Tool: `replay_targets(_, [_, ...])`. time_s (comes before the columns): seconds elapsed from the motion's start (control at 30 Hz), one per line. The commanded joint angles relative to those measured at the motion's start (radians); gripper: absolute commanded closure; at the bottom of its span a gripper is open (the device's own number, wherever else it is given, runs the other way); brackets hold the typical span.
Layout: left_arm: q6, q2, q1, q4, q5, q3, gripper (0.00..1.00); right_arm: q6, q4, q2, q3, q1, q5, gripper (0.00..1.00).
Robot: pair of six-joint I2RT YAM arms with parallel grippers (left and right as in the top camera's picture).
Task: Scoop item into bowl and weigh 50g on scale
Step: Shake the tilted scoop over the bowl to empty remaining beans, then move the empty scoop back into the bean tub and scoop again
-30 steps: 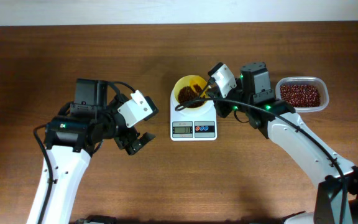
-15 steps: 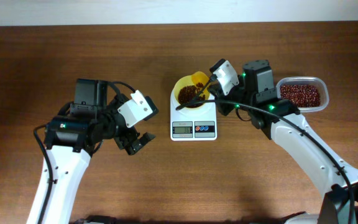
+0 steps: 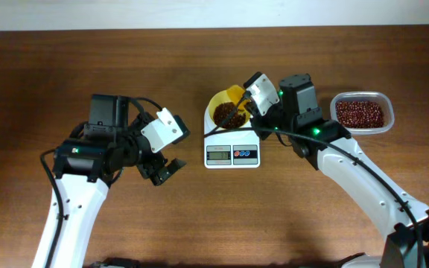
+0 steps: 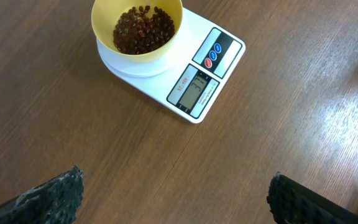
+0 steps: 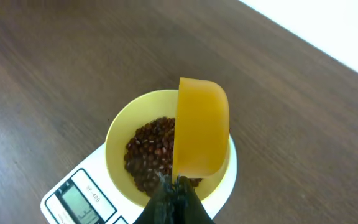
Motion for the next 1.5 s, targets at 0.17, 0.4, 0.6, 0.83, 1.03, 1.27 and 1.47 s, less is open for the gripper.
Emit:
replay_targets(0.17, [0.013,0.000,0.001,-0.001,0.001,0.017,0.01,-0.004,0.094,-0.014,0.017,0.002,0.025,0.96])
replay_targets(0.4, [0.013,0.000,0.001,-0.001,0.001,0.017,0.01,-0.003,0.061,-0.113,0.017,-0.209,0.229,0.96])
replay_targets(0.6, [0.013,0.000,0.001,-0.001,0.001,0.017,0.01,-0.003,-0.212,-0.127,0.017,-0.488,0.340,0.96])
replay_targets(0.83, [0.013,0.000,0.001,-0.001,0.001,0.017,0.01,0.082,-0.314,0.000,0.016,-0.555,0.335,0.96])
replay_targets(1.03, [0.013,0.000,0.001,-0.001,0.001,0.017,0.01,0.275,-0.300,0.070,0.016,-0.555,0.172,0.96])
replay_targets(1.27, [0.013,0.000,0.001,-0.001,0.001,0.017,0.01,0.522,-0.300,0.145,0.015,-0.556,0.153,0.96])
replay_targets(1.47, [0.013,0.000,0.001,-0.001,0.001,0.017,0.01,0.604,-0.289,0.158,0.015,-0.651,-0.143,0.96])
